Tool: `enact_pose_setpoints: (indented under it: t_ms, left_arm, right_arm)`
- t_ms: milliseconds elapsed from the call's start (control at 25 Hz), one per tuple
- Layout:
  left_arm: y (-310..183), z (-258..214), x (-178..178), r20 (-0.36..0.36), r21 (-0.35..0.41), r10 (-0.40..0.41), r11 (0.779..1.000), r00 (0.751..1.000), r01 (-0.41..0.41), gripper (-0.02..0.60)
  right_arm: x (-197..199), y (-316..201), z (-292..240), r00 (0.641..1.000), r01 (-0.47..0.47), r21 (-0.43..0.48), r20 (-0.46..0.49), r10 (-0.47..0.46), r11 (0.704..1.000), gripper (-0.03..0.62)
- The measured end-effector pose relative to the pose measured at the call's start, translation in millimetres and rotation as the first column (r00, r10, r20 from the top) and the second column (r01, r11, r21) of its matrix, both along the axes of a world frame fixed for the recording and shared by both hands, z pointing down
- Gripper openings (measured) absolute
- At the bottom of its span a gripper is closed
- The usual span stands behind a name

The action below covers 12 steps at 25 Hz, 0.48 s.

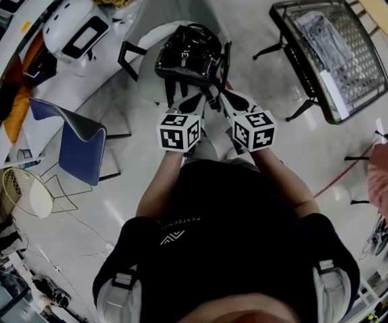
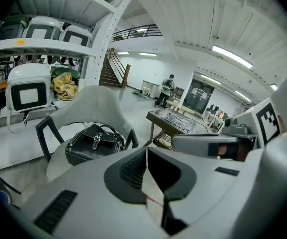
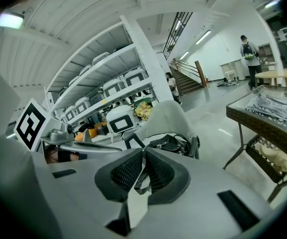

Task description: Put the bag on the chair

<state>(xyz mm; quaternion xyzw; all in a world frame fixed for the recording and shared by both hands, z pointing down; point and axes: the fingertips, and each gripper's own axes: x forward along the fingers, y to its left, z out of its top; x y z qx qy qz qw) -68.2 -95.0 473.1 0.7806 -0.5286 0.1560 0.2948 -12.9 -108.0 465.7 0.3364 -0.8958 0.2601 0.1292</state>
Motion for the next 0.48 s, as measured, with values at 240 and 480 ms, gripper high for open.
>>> enact_pose_setpoints:
  t_ms: [240,480]
  left_arm:
    - [11,4,3,0.0,-0.01,-0.007,1.0,1.0,0.007,0.017]
    - [15,8,2,0.009,-0.009,-0.01,1.0,1.0,0.01,0.017]
  right_arm:
    - [6,11,2,1.0,-0.002,-0.003,-0.004,0.002,1.0,0.049]
    - [8,17,7,1.0,0.006,-0.002,-0.007,-0.006,1.0,0.049]
